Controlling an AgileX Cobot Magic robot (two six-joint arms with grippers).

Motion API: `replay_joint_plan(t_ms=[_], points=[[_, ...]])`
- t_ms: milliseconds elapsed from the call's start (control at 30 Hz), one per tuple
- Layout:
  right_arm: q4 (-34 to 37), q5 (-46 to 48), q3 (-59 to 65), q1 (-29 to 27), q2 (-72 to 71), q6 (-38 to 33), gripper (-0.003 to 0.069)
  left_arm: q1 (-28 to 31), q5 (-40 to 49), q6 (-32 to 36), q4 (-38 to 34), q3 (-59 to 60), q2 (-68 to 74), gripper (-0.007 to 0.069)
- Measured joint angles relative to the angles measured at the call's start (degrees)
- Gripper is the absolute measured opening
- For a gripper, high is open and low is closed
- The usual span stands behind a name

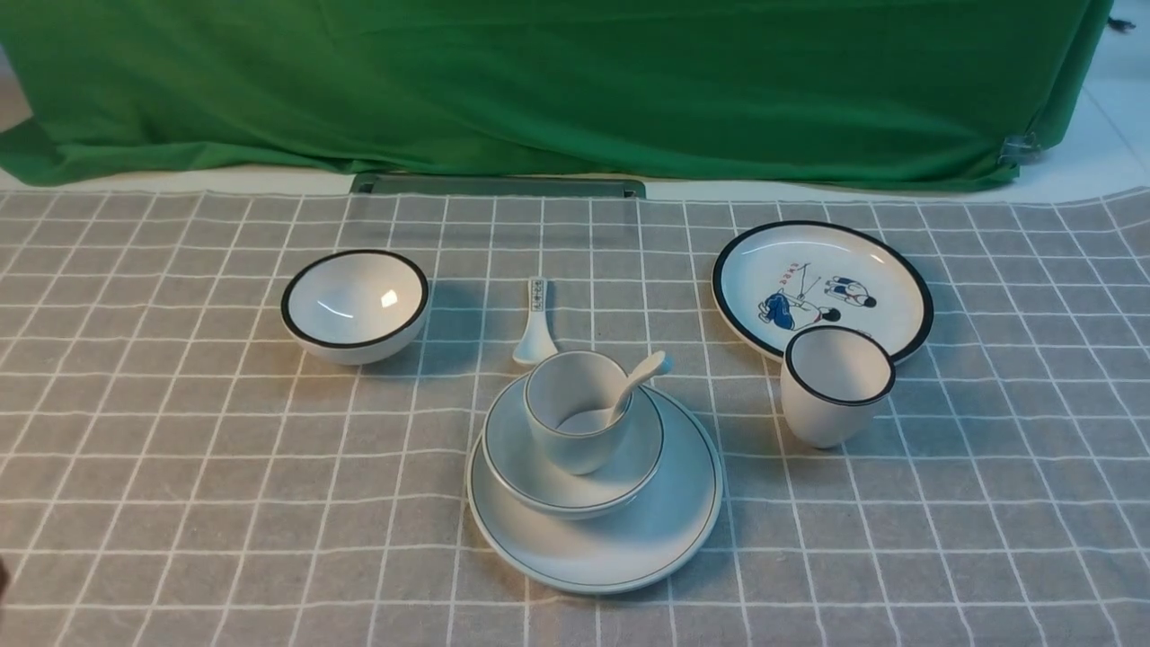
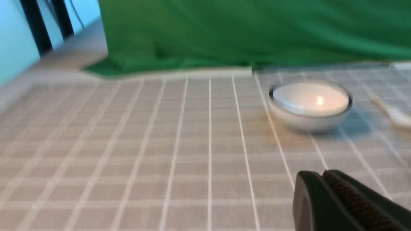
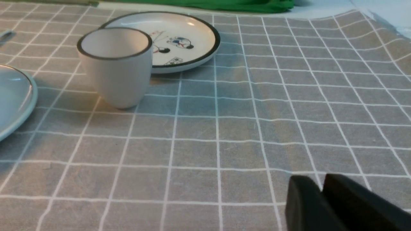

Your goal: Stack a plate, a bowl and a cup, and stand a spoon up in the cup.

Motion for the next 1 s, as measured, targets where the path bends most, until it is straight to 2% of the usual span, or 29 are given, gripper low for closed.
replay_joint_plan(t_ms=[133, 333, 1000], points=[[0.0, 0.01, 0.0, 0.0, 0.0, 0.0, 0.0138, -2.32, -0.54, -2.18, -3.5, 2.09, -0.08, 0.0013], [0.0, 0.01, 0.0, 0.0, 0.0, 0.0, 0.015, -5.48, -1.86, -2.76, -4.15, 2.09, -0.08, 0.0013], [0.0, 0.01, 0.0, 0.0, 0.0, 0.0, 0.0184, -5.62, -1.86, -2.99, -4.17, 2.09, -0.08, 0.0013]])
